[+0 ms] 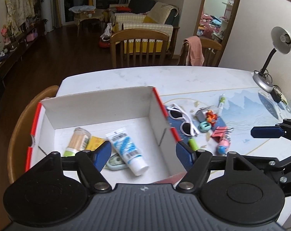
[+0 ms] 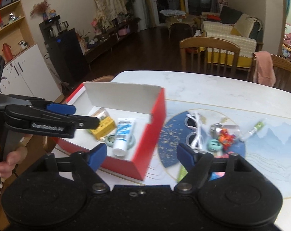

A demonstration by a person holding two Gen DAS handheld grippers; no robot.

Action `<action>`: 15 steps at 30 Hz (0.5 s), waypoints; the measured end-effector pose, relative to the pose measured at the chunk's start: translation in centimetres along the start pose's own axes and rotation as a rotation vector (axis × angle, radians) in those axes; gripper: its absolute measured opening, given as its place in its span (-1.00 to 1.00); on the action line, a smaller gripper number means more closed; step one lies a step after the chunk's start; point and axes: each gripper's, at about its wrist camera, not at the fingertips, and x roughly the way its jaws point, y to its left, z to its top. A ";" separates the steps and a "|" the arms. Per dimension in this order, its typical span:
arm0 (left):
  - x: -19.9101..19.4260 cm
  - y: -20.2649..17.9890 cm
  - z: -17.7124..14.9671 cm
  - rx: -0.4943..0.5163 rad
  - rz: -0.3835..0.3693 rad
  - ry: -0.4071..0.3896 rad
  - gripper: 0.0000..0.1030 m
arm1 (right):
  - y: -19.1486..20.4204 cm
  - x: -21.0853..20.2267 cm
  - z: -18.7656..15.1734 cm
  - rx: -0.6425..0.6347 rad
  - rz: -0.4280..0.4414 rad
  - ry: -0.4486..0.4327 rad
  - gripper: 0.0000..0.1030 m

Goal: Organize rigid objects
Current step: 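Withdraw both tools from the box toward the remaining toys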

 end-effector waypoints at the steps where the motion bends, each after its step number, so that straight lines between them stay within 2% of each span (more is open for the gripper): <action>1: 0.0 -0.5 -0.1 0.003 0.000 -0.004 0.46 | -0.6 -0.4 -0.3 0.002 -0.006 -0.006 0.65; 3: 0.1 -1.6 -0.3 0.004 -0.001 -0.011 0.63 | -1.9 -1.1 -0.9 0.010 -0.008 -0.014 0.74; 6: 0.3 -3.5 -0.6 0.005 -0.013 -0.017 0.63 | -3.8 -1.9 -1.8 0.020 -0.026 -0.023 0.81; 13: 2.4 -7.8 -1.5 0.030 -0.038 -0.016 0.64 | -8.4 -2.7 -3.6 0.043 -0.079 -0.007 0.82; 15: 3.0 -9.0 -1.8 0.029 -0.036 -0.018 0.80 | -9.7 -2.8 -4.0 0.045 -0.086 0.000 0.82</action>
